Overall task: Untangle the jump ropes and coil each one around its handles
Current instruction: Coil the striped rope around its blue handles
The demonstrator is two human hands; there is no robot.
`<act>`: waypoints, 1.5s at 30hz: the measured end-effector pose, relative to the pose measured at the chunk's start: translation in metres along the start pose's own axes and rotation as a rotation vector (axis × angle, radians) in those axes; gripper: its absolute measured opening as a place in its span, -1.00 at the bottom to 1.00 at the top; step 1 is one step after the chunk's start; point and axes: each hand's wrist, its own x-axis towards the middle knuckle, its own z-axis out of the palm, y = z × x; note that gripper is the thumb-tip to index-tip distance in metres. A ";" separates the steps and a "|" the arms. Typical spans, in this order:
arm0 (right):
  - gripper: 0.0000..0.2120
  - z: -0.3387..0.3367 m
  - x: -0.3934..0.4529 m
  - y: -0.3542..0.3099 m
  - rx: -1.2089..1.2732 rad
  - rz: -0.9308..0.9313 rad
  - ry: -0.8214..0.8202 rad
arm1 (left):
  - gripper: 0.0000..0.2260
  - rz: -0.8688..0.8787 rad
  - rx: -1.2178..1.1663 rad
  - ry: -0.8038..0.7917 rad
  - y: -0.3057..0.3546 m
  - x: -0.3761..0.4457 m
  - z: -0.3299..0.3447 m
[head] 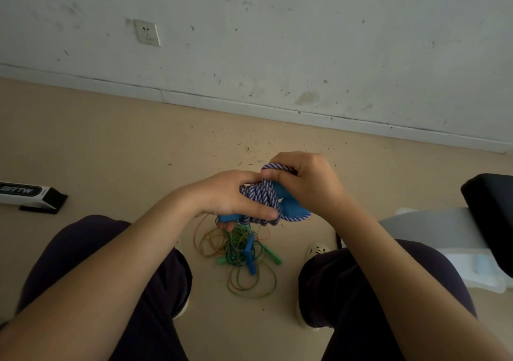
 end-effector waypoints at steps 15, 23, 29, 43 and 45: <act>-0.83 0.001 0.005 0.002 0.293 0.198 -0.012 | -0.71 0.082 0.097 0.199 0.004 -0.002 0.008; -0.82 -0.009 0.001 -0.001 0.457 0.273 -0.116 | -0.27 0.188 0.057 0.328 -0.001 -0.001 0.004; -0.59 -0.017 0.001 0.003 0.940 0.461 -0.231 | -0.62 0.294 -0.349 0.421 0.002 -0.003 -0.004; -0.78 0.007 0.002 -0.001 0.506 0.453 -0.162 | -0.59 0.266 -0.567 0.504 0.000 0.001 -0.012; -0.78 0.007 0.003 -0.003 0.512 0.475 -0.194 | -0.55 0.264 -0.546 0.500 -0.001 0.002 -0.012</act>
